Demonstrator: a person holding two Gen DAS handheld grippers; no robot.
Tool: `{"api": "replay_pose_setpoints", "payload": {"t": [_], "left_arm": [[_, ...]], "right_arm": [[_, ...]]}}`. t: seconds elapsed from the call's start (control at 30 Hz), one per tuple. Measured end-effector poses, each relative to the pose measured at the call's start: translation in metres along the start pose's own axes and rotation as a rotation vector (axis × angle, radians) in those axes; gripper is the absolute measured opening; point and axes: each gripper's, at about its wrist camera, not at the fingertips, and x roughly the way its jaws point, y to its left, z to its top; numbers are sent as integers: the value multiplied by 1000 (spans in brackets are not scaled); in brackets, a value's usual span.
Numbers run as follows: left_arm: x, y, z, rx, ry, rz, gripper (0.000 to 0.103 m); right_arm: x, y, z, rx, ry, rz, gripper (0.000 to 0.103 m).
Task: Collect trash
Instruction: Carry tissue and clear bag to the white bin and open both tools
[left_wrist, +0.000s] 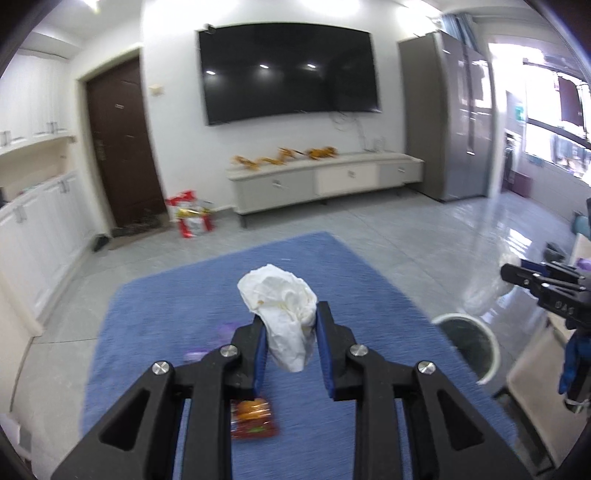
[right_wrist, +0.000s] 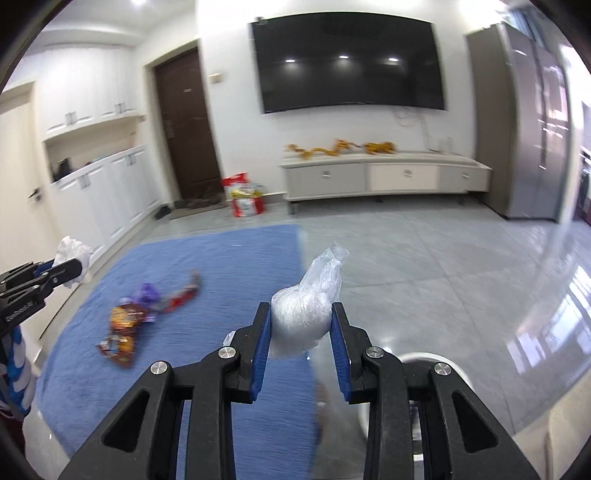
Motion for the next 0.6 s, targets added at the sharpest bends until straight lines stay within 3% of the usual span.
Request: {"api": "replay_pose_setpoints", "payload": {"t": [0.23, 0.47, 0.6], "left_arm": [[55, -83, 23, 53, 85, -181, 24], [132, -179, 32, 137, 230, -357, 26], [171, -221, 29, 135, 311, -435, 26]], "right_arm": [[12, -80, -20, 58, 32, -161, 32], [51, -142, -54, 158, 111, -209, 32], [79, -172, -70, 206, 158, -237, 32]]}}
